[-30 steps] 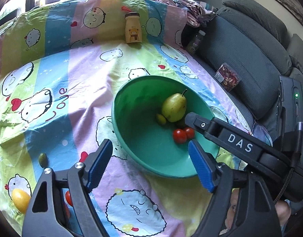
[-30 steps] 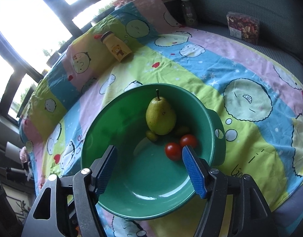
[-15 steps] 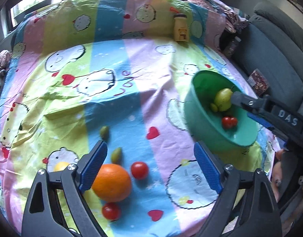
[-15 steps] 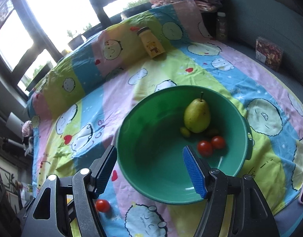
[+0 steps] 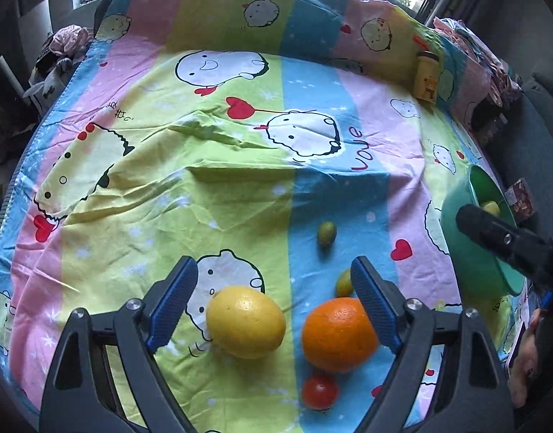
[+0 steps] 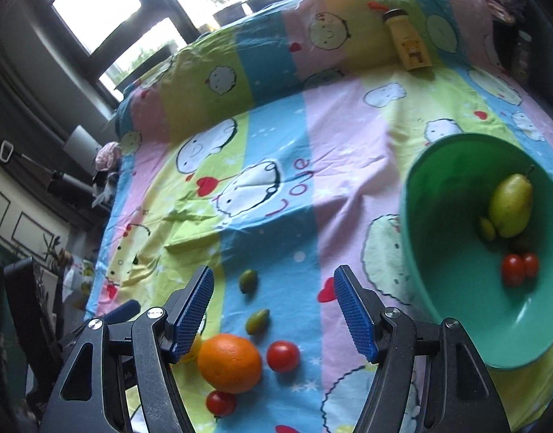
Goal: Organize fruits
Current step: 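Move both open grippers back to the small green olive-like fruits, then close the left gripper on a green fruit while the right gripper grasps another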
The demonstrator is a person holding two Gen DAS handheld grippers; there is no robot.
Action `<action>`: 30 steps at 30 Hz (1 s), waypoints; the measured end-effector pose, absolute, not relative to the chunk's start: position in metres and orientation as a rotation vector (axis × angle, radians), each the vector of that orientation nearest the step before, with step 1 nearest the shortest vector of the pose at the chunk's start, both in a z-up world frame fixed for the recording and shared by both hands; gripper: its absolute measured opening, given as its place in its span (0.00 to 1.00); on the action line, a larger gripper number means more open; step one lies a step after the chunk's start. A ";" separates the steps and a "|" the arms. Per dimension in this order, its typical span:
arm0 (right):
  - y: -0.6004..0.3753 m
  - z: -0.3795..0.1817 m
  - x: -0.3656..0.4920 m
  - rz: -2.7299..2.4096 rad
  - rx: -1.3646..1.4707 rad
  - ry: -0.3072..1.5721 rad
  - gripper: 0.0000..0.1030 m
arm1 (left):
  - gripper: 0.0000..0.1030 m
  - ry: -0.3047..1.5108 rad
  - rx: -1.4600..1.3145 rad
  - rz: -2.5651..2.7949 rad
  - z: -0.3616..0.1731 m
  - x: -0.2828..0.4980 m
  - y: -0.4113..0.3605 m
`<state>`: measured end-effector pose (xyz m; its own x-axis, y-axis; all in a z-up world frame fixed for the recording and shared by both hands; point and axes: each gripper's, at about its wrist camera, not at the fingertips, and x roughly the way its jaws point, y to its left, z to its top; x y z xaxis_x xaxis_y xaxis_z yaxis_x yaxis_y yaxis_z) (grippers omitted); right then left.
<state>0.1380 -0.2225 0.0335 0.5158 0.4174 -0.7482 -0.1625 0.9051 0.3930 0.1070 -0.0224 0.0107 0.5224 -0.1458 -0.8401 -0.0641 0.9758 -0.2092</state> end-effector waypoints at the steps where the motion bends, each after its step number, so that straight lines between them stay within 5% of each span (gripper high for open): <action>1: -0.217 0.029 0.140 0.383 0.291 0.988 0.67 | 0.77 1.024 -0.235 -0.052 0.010 0.109 -0.021; 3: -0.207 0.018 0.145 0.426 0.312 1.026 0.67 | 0.74 1.029 -0.249 -0.086 0.008 0.115 -0.020; 5: -0.198 0.007 0.149 0.456 0.308 1.070 0.50 | 0.66 1.042 -0.256 -0.120 0.006 0.122 -0.021; 8: -0.189 -0.013 0.156 0.480 0.300 1.155 0.37 | 0.58 1.058 -0.279 -0.123 0.003 0.136 -0.020; 13: -0.182 -0.028 0.161 0.454 0.267 1.214 0.30 | 0.46 1.124 -0.278 -0.193 -0.008 0.156 -0.033; 30: -0.163 -0.047 0.160 0.466 0.171 1.278 0.27 | 0.32 1.271 -0.184 -0.256 -0.045 0.190 -0.073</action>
